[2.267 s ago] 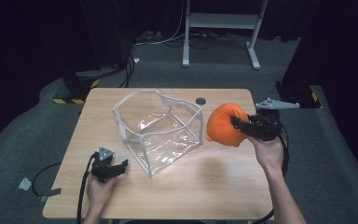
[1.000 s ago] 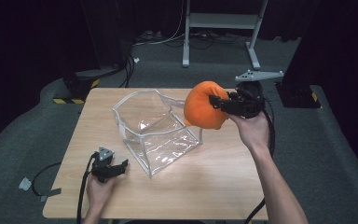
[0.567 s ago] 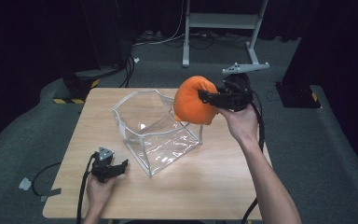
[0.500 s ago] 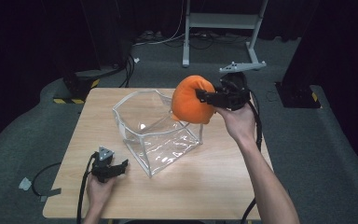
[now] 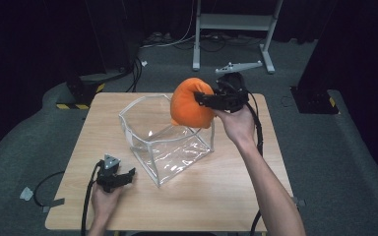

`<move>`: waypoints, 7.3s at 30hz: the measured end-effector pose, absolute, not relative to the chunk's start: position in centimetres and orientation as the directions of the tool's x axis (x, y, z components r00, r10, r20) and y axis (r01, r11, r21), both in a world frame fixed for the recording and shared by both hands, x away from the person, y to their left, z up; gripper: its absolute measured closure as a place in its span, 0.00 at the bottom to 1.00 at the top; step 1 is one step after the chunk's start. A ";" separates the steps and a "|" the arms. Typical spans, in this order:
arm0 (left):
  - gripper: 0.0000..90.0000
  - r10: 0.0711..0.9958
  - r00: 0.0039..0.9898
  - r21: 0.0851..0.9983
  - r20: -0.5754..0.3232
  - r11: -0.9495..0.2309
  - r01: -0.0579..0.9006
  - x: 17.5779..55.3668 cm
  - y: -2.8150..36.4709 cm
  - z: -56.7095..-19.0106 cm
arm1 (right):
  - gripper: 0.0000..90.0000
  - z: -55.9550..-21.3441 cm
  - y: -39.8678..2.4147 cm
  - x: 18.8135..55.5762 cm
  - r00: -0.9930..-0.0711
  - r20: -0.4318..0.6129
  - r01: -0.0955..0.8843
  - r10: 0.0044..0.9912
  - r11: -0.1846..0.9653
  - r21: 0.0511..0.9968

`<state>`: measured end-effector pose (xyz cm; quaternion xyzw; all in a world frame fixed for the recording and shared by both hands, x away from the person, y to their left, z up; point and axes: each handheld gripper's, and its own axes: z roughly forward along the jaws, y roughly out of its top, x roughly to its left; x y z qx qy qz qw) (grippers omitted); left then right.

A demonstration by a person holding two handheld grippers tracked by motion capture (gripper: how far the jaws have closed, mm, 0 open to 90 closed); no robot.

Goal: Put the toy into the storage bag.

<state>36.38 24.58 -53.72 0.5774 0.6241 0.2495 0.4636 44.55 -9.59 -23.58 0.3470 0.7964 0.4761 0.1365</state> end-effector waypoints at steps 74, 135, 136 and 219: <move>0.30 0.954 0.105 0.846 -0.282 0.196 0.496 36.3 24.6 -53.7 | 0.67 -32.2 -4.6 47.5 -0.709 0.095 0.495 0.699 0.397 0.773; 0.30 0.955 0.110 0.848 -0.277 0.189 0.495 36.3 24.6 -53.7 | 0.43 -34.9 -2.9 48.6 -0.702 0.060 0.573 0.709 0.514 0.638; 0.30 0.955 0.110 0.848 -0.277 0.189 0.495 36.3 24.6 -53.7 | 0.42 -34.9 -2.9 48.6 -0.703 0.061 0.574 0.708 0.515 0.637; 0.30 0.954 0.109 0.848 -0.278 0.191 0.495 36.3 24.6 -53.7 | 0.44 -30.6 -12.5 43.1 -0.700 0.116 0.404 0.705 0.258 0.878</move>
